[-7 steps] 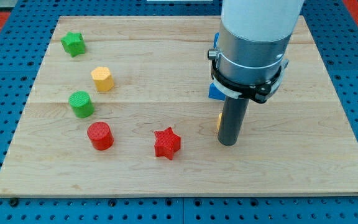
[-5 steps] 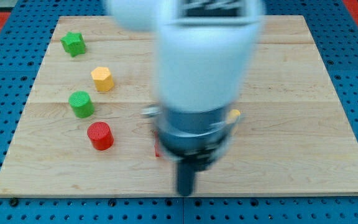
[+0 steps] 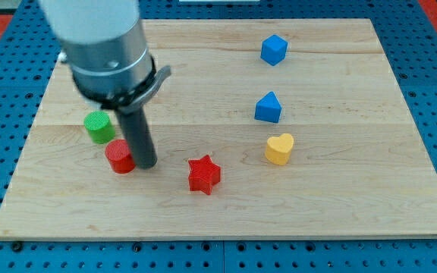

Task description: Slide the red circle to the parallel left of the red star

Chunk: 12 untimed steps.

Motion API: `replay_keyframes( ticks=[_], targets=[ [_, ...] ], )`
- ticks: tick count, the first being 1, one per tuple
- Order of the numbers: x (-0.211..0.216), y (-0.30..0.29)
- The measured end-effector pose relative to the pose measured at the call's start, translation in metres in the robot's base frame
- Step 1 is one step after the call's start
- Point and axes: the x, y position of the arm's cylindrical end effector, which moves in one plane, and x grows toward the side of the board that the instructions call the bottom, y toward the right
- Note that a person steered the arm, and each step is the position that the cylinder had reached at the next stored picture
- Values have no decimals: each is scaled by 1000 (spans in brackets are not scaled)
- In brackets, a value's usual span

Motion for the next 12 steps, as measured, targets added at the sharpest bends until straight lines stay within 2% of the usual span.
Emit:
replay_keyframes(
  ticks=[1, 2, 3, 4, 5, 6, 7, 8, 9, 10, 11, 12],
  targets=[
    [-15, 3],
    [-29, -38],
    [-4, -39],
    [-34, -21],
    [-53, -48],
    [-53, -102],
    [-76, -47],
    [-98, 39],
    [-126, 32],
    [-135, -35],
    [-130, -70],
    [-126, 21]
  ],
)
